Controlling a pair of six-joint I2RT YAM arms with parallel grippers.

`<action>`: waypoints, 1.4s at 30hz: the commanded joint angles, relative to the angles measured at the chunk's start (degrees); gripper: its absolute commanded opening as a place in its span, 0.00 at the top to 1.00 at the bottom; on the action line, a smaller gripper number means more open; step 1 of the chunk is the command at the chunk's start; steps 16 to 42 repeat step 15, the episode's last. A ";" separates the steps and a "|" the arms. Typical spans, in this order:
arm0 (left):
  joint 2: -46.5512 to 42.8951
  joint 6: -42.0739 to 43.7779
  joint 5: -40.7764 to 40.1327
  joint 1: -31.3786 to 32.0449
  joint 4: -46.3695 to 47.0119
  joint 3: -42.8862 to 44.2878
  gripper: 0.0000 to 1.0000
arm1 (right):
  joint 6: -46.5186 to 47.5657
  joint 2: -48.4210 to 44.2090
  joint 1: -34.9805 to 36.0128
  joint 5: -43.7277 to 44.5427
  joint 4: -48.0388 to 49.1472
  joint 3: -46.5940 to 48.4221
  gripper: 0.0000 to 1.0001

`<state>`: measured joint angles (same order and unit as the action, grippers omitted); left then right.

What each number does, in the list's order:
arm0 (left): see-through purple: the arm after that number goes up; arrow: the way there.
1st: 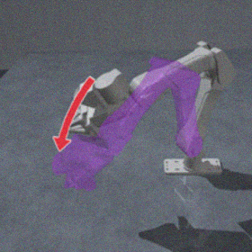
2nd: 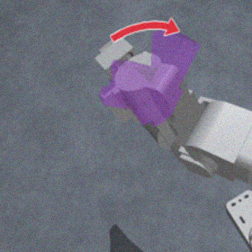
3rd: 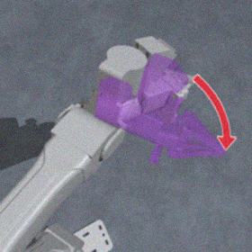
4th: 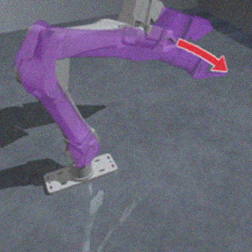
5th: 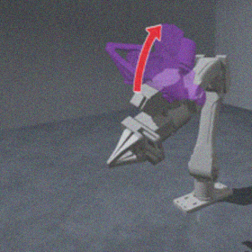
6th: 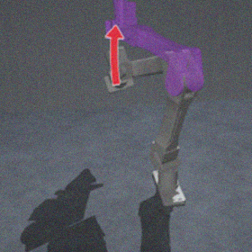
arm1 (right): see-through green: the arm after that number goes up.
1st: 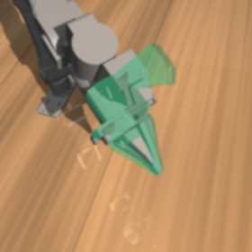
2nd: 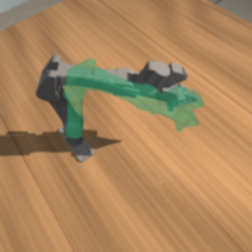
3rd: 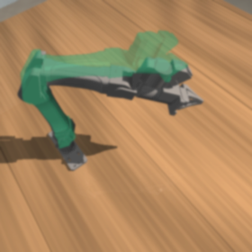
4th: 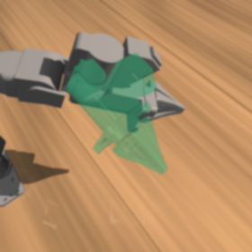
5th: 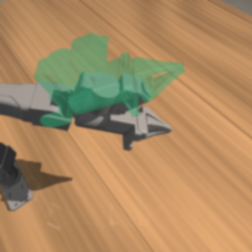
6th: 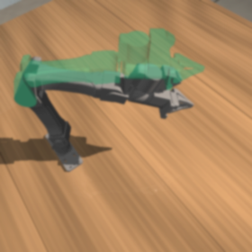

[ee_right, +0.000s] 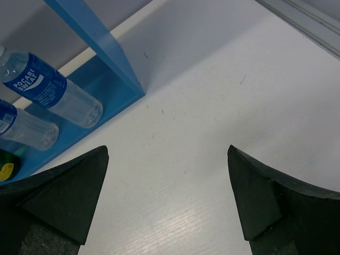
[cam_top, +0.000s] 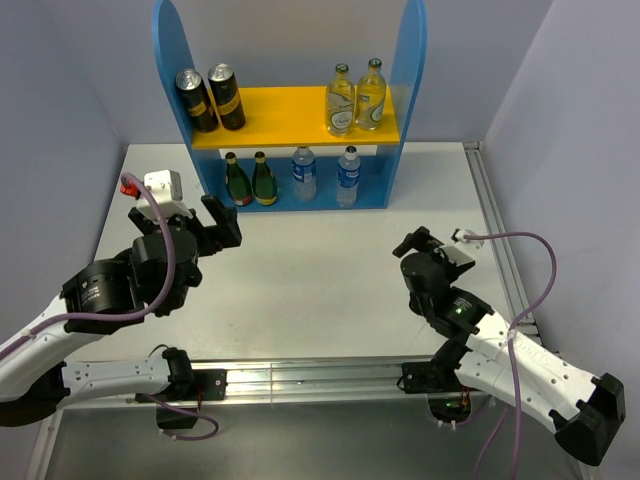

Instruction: Place and organize the beverage onto the shelf

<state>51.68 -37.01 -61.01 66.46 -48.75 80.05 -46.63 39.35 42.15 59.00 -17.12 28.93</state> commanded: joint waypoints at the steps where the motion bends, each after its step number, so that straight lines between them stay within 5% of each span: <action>1: -0.44 1.94 -2.71 0.17 -0.64 1.95 0.01 | 0.05 0.02 -0.32 1.38 1.92 1.84 0.00; 42: 0.00 1.86 -5.60 0.17 -0.38 1.95 0.01 | 1.19 -0.15 -0.23 0.67 3.15 1.57 0.00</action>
